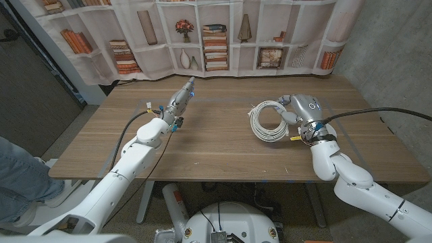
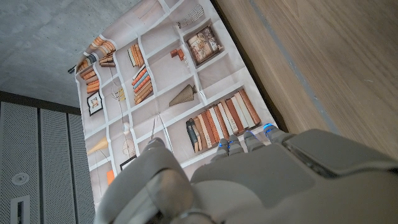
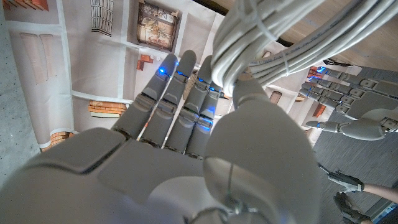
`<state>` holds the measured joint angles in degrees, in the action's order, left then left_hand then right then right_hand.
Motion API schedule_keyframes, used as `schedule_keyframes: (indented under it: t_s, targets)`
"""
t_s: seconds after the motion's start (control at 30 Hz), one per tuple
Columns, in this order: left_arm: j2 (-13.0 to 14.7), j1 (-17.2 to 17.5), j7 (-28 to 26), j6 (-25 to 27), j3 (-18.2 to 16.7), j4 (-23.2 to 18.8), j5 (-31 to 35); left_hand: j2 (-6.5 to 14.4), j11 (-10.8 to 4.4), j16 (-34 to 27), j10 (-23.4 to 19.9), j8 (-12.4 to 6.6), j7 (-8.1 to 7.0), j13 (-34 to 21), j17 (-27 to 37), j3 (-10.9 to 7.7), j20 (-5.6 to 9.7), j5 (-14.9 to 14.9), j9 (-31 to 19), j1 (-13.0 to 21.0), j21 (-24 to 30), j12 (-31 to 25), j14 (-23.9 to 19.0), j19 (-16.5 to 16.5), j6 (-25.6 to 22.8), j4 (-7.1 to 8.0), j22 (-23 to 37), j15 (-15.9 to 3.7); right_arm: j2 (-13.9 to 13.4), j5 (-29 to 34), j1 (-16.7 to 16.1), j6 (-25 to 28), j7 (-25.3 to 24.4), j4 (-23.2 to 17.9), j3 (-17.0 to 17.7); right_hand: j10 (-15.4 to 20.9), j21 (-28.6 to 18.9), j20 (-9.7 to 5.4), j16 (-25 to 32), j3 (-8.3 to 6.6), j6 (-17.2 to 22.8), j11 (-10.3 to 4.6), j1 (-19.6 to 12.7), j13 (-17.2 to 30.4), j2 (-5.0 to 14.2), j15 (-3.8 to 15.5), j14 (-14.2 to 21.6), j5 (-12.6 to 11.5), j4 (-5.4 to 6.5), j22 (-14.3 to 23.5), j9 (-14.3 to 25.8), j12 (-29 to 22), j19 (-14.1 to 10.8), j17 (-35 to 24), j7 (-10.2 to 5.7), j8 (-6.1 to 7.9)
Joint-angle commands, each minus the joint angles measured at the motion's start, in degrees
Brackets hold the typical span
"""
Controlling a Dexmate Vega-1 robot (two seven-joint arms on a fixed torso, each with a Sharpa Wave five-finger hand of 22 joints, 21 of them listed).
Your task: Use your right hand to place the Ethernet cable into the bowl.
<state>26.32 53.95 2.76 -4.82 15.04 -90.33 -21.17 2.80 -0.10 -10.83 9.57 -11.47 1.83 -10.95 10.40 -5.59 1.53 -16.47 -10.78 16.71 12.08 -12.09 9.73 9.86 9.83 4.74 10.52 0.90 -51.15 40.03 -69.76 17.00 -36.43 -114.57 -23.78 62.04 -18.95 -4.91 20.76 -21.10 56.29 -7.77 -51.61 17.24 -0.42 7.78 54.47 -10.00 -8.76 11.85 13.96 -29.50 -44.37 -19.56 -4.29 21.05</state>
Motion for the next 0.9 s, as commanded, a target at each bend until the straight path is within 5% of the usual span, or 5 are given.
schedule_keyframes:
  t_s: [0.03,0.9]
  targets:
    - [0.16,0.23,-0.59,0.60,0.48,-1.36,0.47,0.33,-0.14,0.07,4.24,0.00,0.27,-0.02,0.19,0.03,0.05,0.18,-0.17,0.67,-0.10,0.12,9.73,15.24,1.83,-0.01,0.33,-0.02,-1.29,-1.17,-1.22,-2.21,-1.50,-0.12,2.35,0.51,-0.53,-5.12,-0.21,-0.11,3.69,-0.38,-6.99,0.34,6.95,5.47,0.42,-0.22,0.29,0.27,0.12,-0.34,-0.42,-0.22,-3.74,0.19]
    - [1.38,2.03,-2.34,2.60,0.38,-4.88,1.18,0.51,0.01,0.06,4.36,0.04,0.28,-0.03,0.19,0.19,0.07,0.28,-0.17,0.85,-0.10,0.14,9.79,15.28,1.95,-0.06,0.34,0.04,-3.58,-3.21,-3.48,-4.72,-3.25,0.26,7.43,0.44,-0.75,-5.29,-0.50,0.16,3.66,-0.55,-7.43,0.75,7.08,5.59,0.71,-0.25,0.34,0.33,0.18,-0.29,-0.36,-0.48,-3.95,0.22]
